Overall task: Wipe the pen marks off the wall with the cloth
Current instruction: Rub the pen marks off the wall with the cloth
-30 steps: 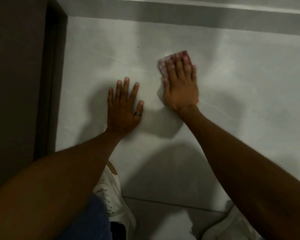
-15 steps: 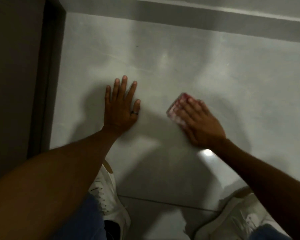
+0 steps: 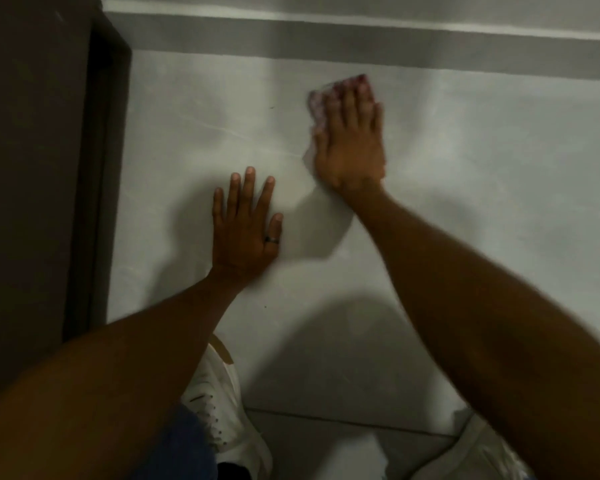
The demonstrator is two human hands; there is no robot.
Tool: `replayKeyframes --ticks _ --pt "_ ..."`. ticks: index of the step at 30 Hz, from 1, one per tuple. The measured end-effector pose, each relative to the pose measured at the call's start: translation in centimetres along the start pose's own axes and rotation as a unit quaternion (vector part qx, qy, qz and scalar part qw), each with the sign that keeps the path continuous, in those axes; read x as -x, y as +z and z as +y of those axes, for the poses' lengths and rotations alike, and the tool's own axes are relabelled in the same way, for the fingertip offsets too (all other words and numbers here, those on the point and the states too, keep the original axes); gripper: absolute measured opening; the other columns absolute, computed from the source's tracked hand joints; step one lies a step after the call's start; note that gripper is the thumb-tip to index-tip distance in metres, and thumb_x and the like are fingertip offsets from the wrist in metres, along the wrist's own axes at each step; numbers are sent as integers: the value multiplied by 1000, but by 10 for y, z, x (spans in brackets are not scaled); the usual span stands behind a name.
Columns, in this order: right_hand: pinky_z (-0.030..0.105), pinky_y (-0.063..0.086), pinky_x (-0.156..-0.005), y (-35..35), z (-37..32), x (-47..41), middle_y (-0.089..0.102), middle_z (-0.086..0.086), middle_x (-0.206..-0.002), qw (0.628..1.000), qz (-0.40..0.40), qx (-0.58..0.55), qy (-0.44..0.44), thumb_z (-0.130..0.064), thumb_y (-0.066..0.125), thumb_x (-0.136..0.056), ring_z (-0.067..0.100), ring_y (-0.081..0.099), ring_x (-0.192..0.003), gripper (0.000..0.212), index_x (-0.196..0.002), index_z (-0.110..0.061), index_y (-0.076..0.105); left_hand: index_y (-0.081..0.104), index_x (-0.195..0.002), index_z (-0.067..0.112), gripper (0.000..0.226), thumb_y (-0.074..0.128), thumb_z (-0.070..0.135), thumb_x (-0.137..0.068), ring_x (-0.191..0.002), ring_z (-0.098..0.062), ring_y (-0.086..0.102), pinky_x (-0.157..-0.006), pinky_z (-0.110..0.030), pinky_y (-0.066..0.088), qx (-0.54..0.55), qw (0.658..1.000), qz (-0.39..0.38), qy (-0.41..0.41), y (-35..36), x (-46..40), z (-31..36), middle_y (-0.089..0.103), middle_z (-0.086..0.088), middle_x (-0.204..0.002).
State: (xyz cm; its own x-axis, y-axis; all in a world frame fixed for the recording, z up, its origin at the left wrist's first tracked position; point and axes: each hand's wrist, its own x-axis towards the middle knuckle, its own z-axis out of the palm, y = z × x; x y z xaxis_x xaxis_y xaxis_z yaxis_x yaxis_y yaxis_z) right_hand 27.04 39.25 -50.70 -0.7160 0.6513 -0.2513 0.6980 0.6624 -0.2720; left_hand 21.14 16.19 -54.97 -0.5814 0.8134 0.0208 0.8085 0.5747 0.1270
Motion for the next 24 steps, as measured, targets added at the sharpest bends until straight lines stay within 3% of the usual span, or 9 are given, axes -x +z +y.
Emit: replayKeyframes --ticks 5,11,15,17,19,20,21,22,24 --pt "52 4 -136 30 -7 95 8 11 -180 992 -30 10 -123 -41 26 -110 29 1 -167 65 -170 -18 16 34 -170 25 63 38 45 -110 -166 -36 24 -134 -60 18 13 1000 -1 -3 2 0 0 27 -14 -179" --pt "54 17 -135 47 48 150 22 12 -177 986 -42 1 -159 -25 45 -103 30 14 -166 68 -167 -12 27 30 -171 27 63 32 47 -111 -167 -34 21 -135 -57 15 16 1000 -11 1 7 1 -4 25 -12 -180" --pt "50 5 -137 38 50 162 6 14 -179 996 -68 -38 -43 -8 38 -102 34 0 -167 71 -169 -10 15 27 -172 25 64 32 47 -112 -168 -36 17 -136 -58 12 11 998 -63 -8 0 0 -3 21 -13 -180" --pt "47 -1 -137 30 41 181 -8 12 -179 992 -98 -70 40 -5 35 -104 31 -11 -166 72 -170 -10 5 21 -173 26 66 34 47 -112 -169 -37 11 -136 -58 9 33 989 -142 -24 -17 -6 0 13 -13 -182" --pt "44 6 -137 8 28 197 -8 13 -179 970 -156 -150 110 -5 46 -103 31 -10 -166 78 -170 -9 6 20 -173 23 65 38 42 -114 -169 -39 6 -136 -54 10 38 963 -263 -44 -44 -20 5 5 -15 -183" --pt "44 20 -134 -11 19 199 5 17 -179 943 -175 -239 147 -6 51 -102 35 6 -166 75 -169 -9 17 24 -172 18 63 39 39 -115 -169 -39 6 -136 -50 11 51 940 -328 -81 -61 -28 12 5 -16 -182" --pt "44 39 -125 -35 6 198 29 22 -172 891 -179 -363 204 -10 54 -104 39 36 -156 66 -166 -11 30 29 -170 13 61 38 39 -116 -168 -39 12 -136 -46 15 103 900 -398 -147 -87 -37 23 10 -17 -182" --pt "44 53 -109 -63 -8 197 51 26 -156 806 -163 -497 277 -18 55 -107 36 60 -133 56 -161 -13 42 35 -167 8 62 37 44 -117 -163 -39 27 -133 -45 23 185 835 -460 -238 -116 -43 33 23 -19 -179" --pt "46 58 -100 -117 -35 191 68 31 -122 589 -121 -702 381 -26 49 -110 30 71 -107 49 -152 -1 52 48 -159 10 69 35 60 -113 -134 -37 58 -116 -50 47 365 674 -524 -371 -181 -41 55 54 -18 -160"
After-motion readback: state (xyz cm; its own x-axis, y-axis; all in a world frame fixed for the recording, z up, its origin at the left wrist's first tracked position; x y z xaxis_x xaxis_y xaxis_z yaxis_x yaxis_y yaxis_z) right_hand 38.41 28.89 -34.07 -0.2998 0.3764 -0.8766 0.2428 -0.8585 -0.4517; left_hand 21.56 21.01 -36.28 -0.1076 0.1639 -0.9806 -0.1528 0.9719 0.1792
